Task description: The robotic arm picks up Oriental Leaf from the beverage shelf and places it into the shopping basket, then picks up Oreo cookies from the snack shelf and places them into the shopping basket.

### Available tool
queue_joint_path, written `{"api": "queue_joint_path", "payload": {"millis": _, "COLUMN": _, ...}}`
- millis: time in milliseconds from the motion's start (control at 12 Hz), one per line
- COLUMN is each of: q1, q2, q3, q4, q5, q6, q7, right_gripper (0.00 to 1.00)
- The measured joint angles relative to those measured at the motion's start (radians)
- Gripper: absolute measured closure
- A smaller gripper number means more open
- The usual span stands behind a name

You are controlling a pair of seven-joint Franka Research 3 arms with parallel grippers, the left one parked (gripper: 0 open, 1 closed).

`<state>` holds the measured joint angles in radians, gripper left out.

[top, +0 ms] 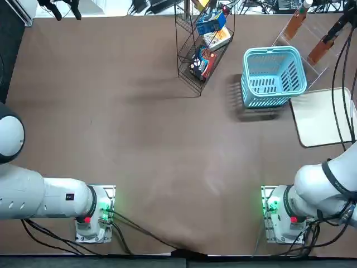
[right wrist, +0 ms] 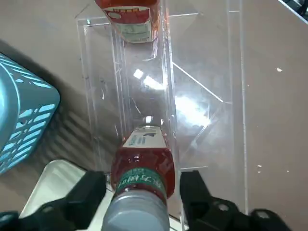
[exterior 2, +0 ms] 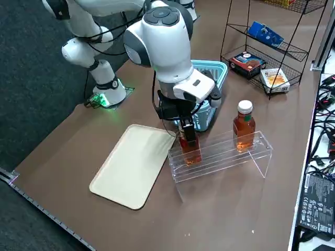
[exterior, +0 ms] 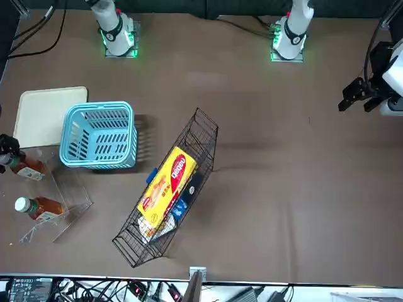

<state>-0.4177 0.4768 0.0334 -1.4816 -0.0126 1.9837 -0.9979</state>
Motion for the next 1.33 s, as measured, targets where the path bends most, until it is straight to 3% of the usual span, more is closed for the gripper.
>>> {"api": "queue_joint_path", "payload": {"millis": 250, "q1": 0.000, "q2": -0.001, "q3": 0.000, "q4": 0.000, "q5": 0.000, "q6": -0.002, "q7": -0.002, "right_gripper": 0.42}}
{"api": "queue_joint_path", "payload": {"millis": 333, "q1": 0.000, "q2": -0.003, "q3": 0.001, "q4": 0.000, "q5": 0.000, "q6": -0.002, "q7": -0.006, "right_gripper": 0.45}}
{"api": "queue_joint_path", "payload": {"millis": 1083, "q1": 0.000, "q2": -0.006, "q3": 0.001, "q4": 0.003, "q5": 0.000, "q6": 0.000, "q7": -0.020, "right_gripper": 0.45}}
{"api": "queue_joint_path", "payload": {"millis": 1333, "q1": 0.000, "q2": -0.062, "q3": 0.002, "q4": 0.005, "q5": 0.001, "q6": -0.059, "q7": -0.020, "right_gripper": 0.45}}
